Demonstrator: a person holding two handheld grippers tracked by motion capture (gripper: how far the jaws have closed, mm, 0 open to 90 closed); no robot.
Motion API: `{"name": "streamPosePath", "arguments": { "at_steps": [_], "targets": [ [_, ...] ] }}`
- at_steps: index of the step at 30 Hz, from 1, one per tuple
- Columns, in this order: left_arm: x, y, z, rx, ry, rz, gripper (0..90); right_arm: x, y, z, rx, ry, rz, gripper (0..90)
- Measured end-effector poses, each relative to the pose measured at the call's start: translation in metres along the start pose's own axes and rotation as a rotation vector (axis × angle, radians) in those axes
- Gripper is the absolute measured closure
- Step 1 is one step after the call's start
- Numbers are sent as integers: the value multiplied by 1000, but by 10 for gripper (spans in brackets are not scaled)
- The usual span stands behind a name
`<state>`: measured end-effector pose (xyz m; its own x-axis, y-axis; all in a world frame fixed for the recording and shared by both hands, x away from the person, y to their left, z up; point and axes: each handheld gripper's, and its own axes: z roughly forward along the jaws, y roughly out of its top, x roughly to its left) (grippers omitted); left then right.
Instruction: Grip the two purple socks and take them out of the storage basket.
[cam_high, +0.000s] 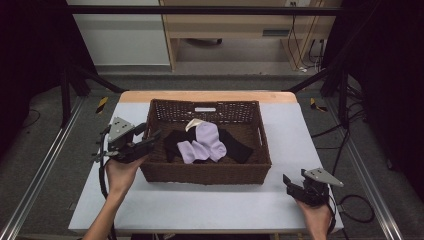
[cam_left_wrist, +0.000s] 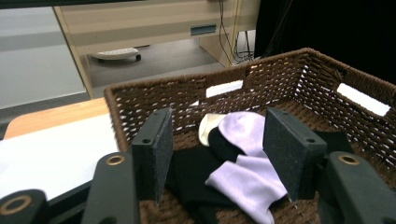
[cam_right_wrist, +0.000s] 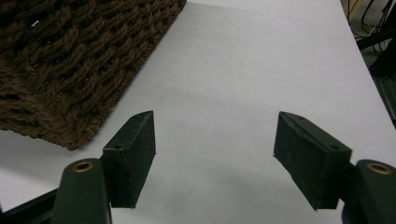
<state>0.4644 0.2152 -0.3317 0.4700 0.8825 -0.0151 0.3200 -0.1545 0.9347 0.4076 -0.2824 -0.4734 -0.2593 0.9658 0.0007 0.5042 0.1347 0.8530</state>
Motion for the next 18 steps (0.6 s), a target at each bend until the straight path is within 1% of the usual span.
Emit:
{"name": "streamPosePath", "arguments": {
  "at_steps": [3, 4, 7, 9, 13, 15, 18],
  "targets": [
    [-3, 6, 9, 1, -10, 2, 423, 0, 0, 0, 1, 1, 2, 299],
    [-3, 6, 9, 1, -10, 2, 423, 0, 0, 0, 1, 1, 2, 299],
    [-7, 11, 19, 5, -15, 8, 424, 0, 0, 0, -4, 0, 2, 299],
    [-8, 12, 24, 7, -11, 20, 425, 0, 0, 0, -5, 0, 3, 299],
    [-9, 14, 36, 17, -12, 20, 426, 0, 1, 0, -3, 3, 3, 299],
    [-10, 15, 42, 18, -20, 18, 426, 0, 1, 1, -3, 3, 5, 299],
    [-13, 17, 50, 23, -24, 26, 426, 0, 1, 1, 1, 5, 11, 300]
  ]
}}
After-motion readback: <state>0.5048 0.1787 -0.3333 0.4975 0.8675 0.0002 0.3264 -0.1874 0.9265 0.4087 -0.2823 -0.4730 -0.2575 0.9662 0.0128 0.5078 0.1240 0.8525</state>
